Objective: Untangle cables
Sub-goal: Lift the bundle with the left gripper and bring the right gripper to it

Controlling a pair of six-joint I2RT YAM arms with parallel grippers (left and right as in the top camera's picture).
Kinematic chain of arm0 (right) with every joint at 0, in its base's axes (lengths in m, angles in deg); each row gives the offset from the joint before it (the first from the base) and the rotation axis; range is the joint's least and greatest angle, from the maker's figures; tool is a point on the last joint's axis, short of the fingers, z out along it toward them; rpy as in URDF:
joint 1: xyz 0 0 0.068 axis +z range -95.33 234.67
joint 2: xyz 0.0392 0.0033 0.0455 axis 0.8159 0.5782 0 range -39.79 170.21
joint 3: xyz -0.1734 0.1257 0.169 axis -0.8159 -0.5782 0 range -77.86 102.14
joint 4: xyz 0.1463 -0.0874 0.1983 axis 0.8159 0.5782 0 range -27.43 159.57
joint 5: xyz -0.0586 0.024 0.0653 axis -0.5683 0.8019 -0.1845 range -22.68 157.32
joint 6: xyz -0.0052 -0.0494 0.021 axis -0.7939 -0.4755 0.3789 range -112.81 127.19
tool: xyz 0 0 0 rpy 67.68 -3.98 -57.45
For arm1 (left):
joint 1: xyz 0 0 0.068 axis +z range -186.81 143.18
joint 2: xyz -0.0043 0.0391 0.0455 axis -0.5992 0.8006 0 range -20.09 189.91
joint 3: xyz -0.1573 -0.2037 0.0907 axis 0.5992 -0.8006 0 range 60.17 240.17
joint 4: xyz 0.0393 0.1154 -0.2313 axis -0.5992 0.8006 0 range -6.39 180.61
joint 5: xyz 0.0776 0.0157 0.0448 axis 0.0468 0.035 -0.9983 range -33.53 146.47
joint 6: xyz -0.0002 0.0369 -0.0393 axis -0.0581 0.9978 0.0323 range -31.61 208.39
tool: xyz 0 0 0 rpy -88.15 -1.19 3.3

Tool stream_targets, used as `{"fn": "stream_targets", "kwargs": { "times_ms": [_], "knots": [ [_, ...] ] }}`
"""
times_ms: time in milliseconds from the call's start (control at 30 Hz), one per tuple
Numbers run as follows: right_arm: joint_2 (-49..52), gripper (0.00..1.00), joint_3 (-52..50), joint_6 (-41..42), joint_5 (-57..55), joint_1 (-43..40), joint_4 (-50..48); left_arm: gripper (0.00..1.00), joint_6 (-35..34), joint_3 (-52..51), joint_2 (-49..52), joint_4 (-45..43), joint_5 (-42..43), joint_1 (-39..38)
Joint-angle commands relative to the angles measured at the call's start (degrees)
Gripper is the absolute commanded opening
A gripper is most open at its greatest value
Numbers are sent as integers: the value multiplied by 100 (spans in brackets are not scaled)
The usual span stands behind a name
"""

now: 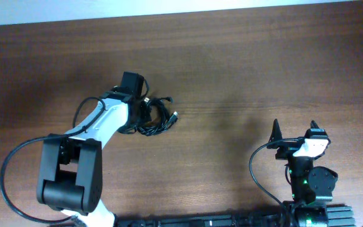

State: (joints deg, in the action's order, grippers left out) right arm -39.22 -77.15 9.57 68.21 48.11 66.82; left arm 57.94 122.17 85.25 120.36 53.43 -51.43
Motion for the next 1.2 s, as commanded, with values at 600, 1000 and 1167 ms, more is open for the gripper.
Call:
{"fn": "stream_targets", "kwargs": {
  "times_ms": [600, 1000, 1167],
  "knots": [
    [262, 98, 181, 2933, 2264, -22, 31, 0, 1049, 332, -2546, 378, 568, -98],
    [6959, 98, 3412, 4227, 5720, 1497, -2065, 0, 1257, 332, -2898, -164, 1596, -101],
    [8406, 86, 3412, 4227, 4918, 2614, -4636, 0, 2885, 332, -2898, 55, 2774, -101]
  ]
}}
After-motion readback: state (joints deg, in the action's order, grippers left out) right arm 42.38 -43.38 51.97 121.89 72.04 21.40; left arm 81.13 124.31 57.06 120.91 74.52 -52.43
